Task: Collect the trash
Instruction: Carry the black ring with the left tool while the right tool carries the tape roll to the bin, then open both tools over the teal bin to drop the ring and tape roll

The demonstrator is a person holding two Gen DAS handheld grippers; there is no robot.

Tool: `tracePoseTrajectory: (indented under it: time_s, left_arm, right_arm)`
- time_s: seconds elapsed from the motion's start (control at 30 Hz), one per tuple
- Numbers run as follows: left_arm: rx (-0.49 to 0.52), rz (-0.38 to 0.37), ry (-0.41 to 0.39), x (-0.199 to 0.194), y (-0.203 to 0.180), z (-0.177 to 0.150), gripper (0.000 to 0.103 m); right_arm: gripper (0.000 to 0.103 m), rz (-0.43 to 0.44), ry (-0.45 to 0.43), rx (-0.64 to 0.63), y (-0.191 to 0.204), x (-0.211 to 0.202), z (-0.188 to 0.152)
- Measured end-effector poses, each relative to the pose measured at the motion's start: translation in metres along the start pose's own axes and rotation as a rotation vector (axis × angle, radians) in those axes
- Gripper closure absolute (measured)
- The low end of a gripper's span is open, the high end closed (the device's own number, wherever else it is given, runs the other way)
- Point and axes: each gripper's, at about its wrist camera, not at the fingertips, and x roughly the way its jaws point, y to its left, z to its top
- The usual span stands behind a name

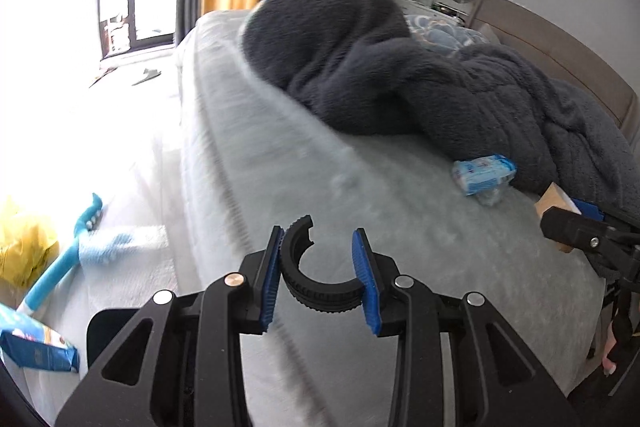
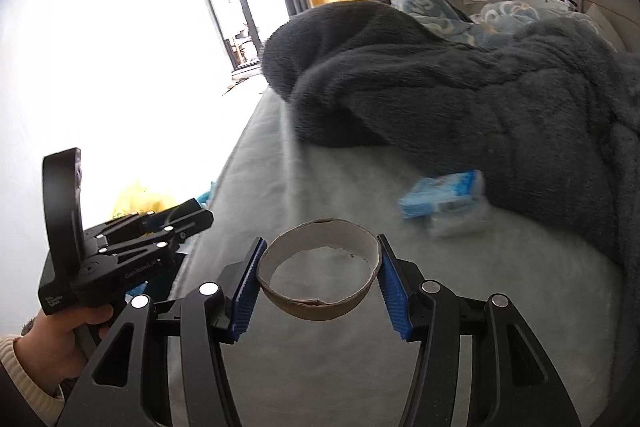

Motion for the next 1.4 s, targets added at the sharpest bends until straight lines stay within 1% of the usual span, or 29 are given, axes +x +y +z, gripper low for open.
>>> tracePoseTrajectory:
  time_s: [0.33, 0.53, 0.67, 0.83, 0.93, 1.1, 1.2, 1.33, 1.37, 1.4]
  left_arm:
    - [-0.084, 0.078, 0.063, -0.005, 0.067, -0.026, 0.066]
    - [-0.135, 0.119, 0.121, 0.000, 0.105, -0.044, 0.066]
    - [-0.159, 0.141, 0.188, 0.009, 0.125, -0.059, 0.066]
    - [-0.168, 0.167, 0.328, 0.028, 0.145, -0.088, 0.066]
    - [-0.204, 0.179, 0.403, 0.036, 0.162, -0.108, 0.066]
    - [-0.226, 0.185, 0.473, 0.038, 0.185, -0.132, 0.065]
    - [-0.242, 0.213, 0.523, 0.038, 0.198, -0.143, 0.065]
    - [-0.286, 0.208, 0.568, 0.035, 0.214, -0.153, 0.064]
    - [-0.294, 0.207, 0.574, 0.034, 0.217, -0.155, 0.062]
    - [-0.302, 0.204, 0.578, 0.033, 0.220, -0.157, 0.055]
  right_arm:
    - [0.048, 0.080, 0.010, -0.065, 0.056, 0.025, 0.010]
    - [0.048, 0.126, 0.033, -0.118, 0.090, 0.044, 0.009]
    - [0.048, 0.154, 0.057, -0.165, 0.114, 0.057, 0.005]
    - [0.048, 0.191, 0.086, -0.216, 0.145, 0.074, 0.001]
    - [0.048, 0.211, 0.099, -0.238, 0.161, 0.082, 0.000]
    - [0.048, 0.236, 0.120, -0.262, 0.183, 0.095, -0.002]
    - [0.048, 0.255, 0.131, -0.260, 0.192, 0.101, -0.003]
    - [0.048, 0.278, 0.154, -0.253, 0.204, 0.109, -0.005]
    - [0.048, 0.278, 0.160, -0.255, 0.206, 0.111, -0.006]
    - [0.048, 0.278, 0.169, -0.256, 0.208, 0.114, -0.007]
